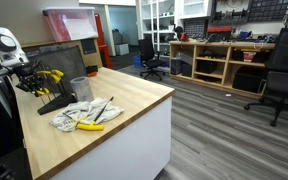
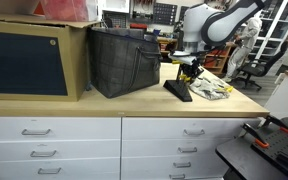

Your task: Remove one small yellow object from the black platform and put it on the table on the right

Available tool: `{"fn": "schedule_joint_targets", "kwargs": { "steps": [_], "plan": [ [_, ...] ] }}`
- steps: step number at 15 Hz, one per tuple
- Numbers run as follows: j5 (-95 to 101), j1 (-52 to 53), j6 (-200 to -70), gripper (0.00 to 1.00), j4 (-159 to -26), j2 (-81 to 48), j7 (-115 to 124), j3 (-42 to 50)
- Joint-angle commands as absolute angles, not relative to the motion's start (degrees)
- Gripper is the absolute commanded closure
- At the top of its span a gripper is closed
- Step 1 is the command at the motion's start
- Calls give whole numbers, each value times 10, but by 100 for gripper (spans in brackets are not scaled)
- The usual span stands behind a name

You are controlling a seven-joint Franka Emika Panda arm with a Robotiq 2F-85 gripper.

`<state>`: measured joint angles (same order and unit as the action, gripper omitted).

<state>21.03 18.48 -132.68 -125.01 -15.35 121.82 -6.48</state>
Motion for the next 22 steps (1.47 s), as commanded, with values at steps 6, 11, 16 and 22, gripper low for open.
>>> {"fn": "schedule_joint_targets", "kwargs": {
  "steps": [6, 11, 16, 22],
  "plan": [
    [180, 179, -1298, 96, -1309, -69, 1184, -91],
    [169, 169, -1267, 96, -1389, 8, 1146, -98],
    [169, 139, -1239, 96, -1460, 87, 1129, -94],
    [218, 66, -1220, 96, -1481, 125, 1129, -82]
  ]
}}
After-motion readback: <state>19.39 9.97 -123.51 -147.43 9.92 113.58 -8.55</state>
